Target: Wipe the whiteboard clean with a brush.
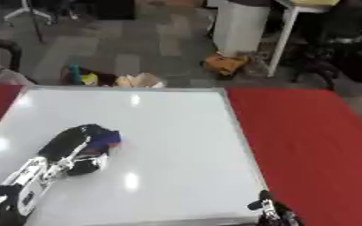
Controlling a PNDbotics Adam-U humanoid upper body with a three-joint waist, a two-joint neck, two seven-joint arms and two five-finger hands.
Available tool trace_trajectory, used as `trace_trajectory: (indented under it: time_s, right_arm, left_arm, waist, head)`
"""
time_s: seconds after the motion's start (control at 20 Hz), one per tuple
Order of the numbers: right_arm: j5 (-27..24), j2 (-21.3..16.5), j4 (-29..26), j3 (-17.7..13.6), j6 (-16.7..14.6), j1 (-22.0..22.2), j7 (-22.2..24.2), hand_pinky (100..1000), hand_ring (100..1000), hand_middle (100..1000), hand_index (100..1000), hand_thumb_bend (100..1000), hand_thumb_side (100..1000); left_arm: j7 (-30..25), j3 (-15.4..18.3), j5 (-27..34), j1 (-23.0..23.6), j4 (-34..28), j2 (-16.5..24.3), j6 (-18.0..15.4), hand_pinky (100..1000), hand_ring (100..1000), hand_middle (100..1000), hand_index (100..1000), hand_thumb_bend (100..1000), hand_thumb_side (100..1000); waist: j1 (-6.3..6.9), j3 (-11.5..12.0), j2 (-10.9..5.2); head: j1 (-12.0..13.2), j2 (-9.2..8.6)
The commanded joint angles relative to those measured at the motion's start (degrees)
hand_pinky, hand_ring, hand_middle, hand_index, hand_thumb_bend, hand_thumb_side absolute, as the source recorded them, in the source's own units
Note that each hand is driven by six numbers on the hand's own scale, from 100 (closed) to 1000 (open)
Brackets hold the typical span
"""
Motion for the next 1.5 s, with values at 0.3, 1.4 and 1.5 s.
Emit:
trace_trajectory:
  time_s: [0.3, 1.4, 1.5]
  right_arm:
    - [0.11, -0.68, -0.66, -0.65, -0.12, -0.16, -0.38, 345, 248, 100, 541, 100, 824]
    - [0.16, -0.75, -0.65, -0.72, -0.13, -0.11, -0.47, 346, 248, 100, 542, 100, 823]
    - [0.16, -0.78, -0.71, -0.70, -0.11, -0.12, -0.46, 346, 248, 100, 542, 100, 823]
  left_arm:
    - [1.15, 2.33, -8.26, 2.94, 8.68, 3.72, 5.09, 787, 800, 774, 872, 100, 399]
    - [4.00, 5.92, -8.44, 2.00, 11.65, 5.86, 9.41, 784, 798, 768, 871, 100, 355]
    - [3.55, 5.36, -7.36, 2.30, 10.06, 5.70, 8.53, 775, 801, 764, 878, 100, 388]
  waist:
    - [0.16, 0.38, 0.13]
    - [0.14, 0.56, 0.00]
    - [0.12, 0.59, -0.01]
  head:
    - [-0.51, -0.37]
    - [-0.86, -0.61]
    - [-0.83, -0.62]
